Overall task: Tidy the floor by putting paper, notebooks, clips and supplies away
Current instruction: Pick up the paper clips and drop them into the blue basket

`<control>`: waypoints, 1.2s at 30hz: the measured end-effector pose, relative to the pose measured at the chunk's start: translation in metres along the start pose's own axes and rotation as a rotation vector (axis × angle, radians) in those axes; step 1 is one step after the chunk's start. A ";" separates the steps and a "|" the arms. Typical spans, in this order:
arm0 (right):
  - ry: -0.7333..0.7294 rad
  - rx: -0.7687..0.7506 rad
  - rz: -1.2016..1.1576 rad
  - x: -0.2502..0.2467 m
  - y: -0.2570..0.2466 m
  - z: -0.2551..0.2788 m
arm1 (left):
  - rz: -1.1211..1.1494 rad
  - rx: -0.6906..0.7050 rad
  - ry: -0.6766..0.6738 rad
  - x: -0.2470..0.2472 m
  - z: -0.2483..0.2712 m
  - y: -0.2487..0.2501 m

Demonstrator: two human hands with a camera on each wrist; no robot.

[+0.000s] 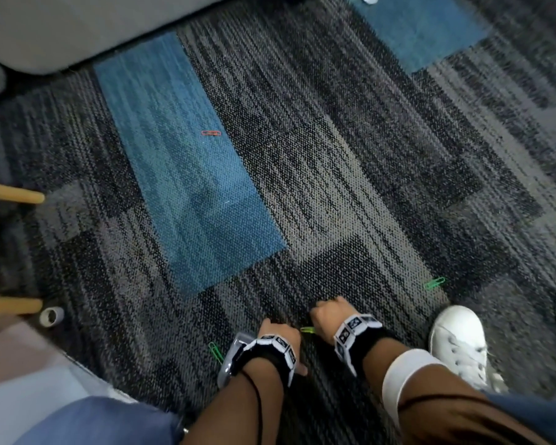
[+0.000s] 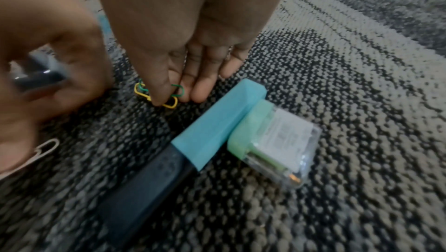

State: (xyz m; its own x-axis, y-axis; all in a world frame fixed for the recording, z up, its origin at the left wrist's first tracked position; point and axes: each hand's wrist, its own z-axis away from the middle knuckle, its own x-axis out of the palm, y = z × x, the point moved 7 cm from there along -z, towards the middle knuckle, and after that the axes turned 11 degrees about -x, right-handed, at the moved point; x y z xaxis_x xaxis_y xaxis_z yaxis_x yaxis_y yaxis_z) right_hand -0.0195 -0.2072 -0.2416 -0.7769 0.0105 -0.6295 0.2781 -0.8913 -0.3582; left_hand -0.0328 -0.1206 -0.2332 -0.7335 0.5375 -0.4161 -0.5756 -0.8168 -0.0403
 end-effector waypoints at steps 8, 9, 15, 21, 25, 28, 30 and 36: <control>0.151 0.126 -0.165 -0.026 0.018 0.020 | -0.124 0.028 -0.013 -0.004 0.008 0.018; 0.168 0.128 -0.200 -0.025 0.018 0.021 | -0.119 0.019 -0.006 -0.005 0.009 0.019; 0.265 0.152 -0.389 -0.013 0.023 0.023 | -0.026 -0.056 -0.045 0.004 0.008 0.018; 0.484 0.334 -0.565 -0.011 0.058 0.035 | -0.002 -0.041 -0.056 -0.009 -0.001 0.021; 0.649 0.591 -0.649 -0.015 0.113 0.066 | 0.165 -0.138 0.076 -0.037 -0.017 0.016; 0.683 0.720 -0.625 -0.014 0.152 0.086 | 0.258 -0.125 0.183 -0.065 -0.029 0.023; 0.729 0.857 -0.650 -0.008 0.174 0.102 | 0.256 -0.108 0.255 -0.080 -0.036 0.030; 0.712 1.149 -0.829 0.027 0.209 0.128 | 0.286 -0.095 0.344 -0.114 -0.057 0.036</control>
State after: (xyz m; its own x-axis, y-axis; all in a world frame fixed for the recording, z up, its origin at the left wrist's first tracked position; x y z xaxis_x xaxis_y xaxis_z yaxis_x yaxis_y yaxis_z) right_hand -0.0550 -0.4512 -0.2450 0.0147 0.5551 -0.8317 -0.8848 -0.3801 -0.2694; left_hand 0.0506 -0.2230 -0.2391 -0.6861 0.1992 -0.6997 -0.3197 -0.9465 0.0441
